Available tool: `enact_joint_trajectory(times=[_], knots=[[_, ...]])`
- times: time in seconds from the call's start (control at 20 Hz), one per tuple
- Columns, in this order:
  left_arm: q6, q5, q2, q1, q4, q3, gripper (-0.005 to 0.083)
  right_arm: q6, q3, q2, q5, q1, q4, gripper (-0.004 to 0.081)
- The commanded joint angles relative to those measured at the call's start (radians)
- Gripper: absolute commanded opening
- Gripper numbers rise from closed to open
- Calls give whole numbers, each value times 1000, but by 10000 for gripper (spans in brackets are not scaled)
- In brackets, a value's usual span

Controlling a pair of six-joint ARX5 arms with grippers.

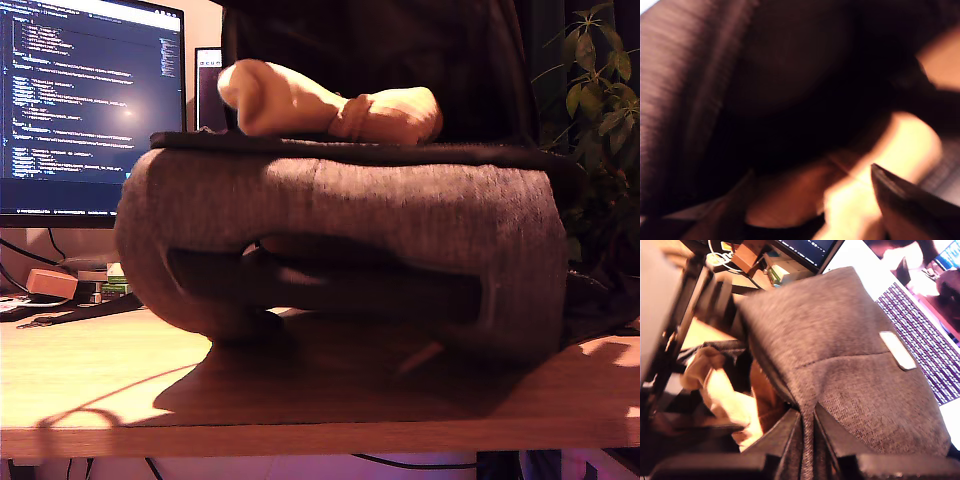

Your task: Pack the pair of socks inside the grey Google backpack

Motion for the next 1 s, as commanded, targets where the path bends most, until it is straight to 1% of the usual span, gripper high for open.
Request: enact_joint_trajectory(times=[0.0,0.25,0.4,0.45,0.55,0.6,0.65,0.7,0.85,0.95], knots=[[-6,14,-40,-5,-64,6,618,1,41,-26,0,8,23,-12],[-23,16,-70,-12,-102,7,618,0,41,-26,0,8,23,-12],[-22,16,-65,10,-241,7,618,0,41,-26,0,8,23,-12],[-23,18,-64,10,-259,7,618,0,41,-26,0,8,23,-12],[-35,70,-64,8,-257,7,618,0,41,-26,0,8,25,-12],[-60,86,-64,8,-262,7,612,1,41,-26,0,8,25,-12],[-61,90,-64,8,-274,7,574,1,41,-26,0,8,25,-12],[-61,89,-66,8,-288,7,517,1,41,-26,0,8,25,-12],[-56,87,-103,8,-336,9,306,-1,41,-26,4,8,27,-12],[-56,86,-139,8,-363,16,218,-26,41,-26,5,4,43,-12]])
